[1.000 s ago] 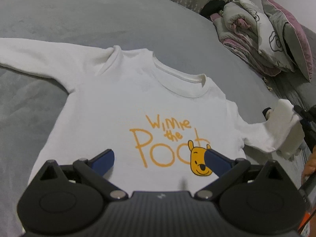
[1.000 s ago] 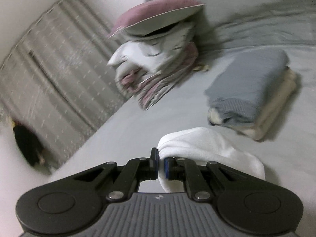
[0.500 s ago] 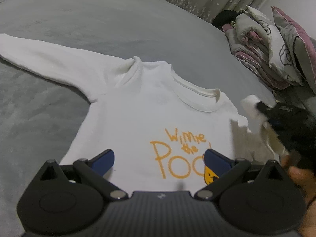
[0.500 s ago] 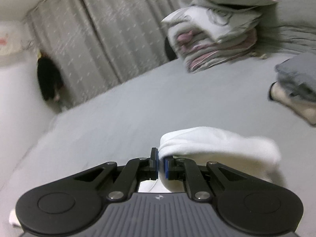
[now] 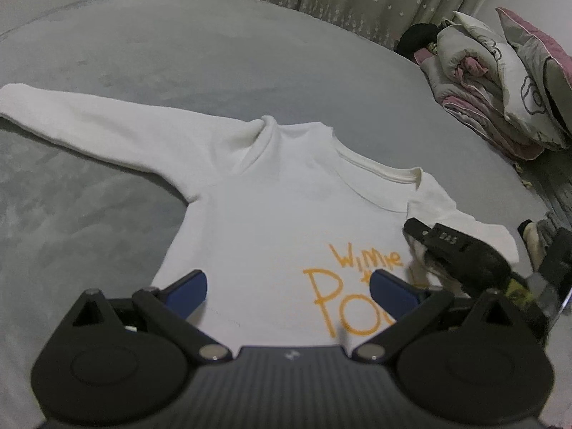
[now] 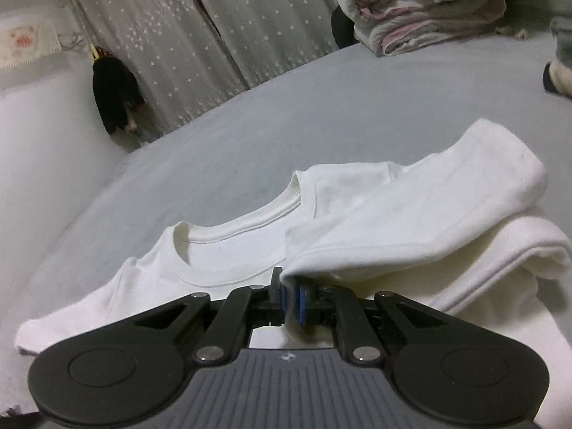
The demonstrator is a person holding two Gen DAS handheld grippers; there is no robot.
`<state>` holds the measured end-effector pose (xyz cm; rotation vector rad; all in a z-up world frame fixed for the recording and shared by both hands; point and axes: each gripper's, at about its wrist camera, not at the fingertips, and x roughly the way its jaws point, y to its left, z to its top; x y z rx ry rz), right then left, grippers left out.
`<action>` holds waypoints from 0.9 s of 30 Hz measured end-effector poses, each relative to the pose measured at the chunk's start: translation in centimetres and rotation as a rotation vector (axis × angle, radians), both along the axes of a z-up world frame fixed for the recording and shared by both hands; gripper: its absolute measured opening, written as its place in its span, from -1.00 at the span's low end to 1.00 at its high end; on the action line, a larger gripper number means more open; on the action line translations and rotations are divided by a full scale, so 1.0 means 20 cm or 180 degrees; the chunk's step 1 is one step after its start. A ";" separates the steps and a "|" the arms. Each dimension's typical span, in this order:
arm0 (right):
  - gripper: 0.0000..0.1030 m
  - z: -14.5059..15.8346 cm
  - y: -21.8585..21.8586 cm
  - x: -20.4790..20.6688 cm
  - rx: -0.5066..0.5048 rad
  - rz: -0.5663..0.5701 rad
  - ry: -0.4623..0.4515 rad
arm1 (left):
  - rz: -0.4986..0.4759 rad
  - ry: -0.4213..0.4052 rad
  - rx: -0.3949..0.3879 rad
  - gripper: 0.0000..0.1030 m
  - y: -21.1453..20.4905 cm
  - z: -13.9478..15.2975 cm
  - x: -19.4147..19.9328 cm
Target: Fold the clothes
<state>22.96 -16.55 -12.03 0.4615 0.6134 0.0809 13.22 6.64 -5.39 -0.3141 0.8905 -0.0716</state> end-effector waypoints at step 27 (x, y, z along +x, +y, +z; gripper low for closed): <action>0.30 0.27 -0.65 0.01 0.1644 0.0768 0.0043 | -0.0998 -0.0919 0.1416 0.99 -0.52 0.00 -0.10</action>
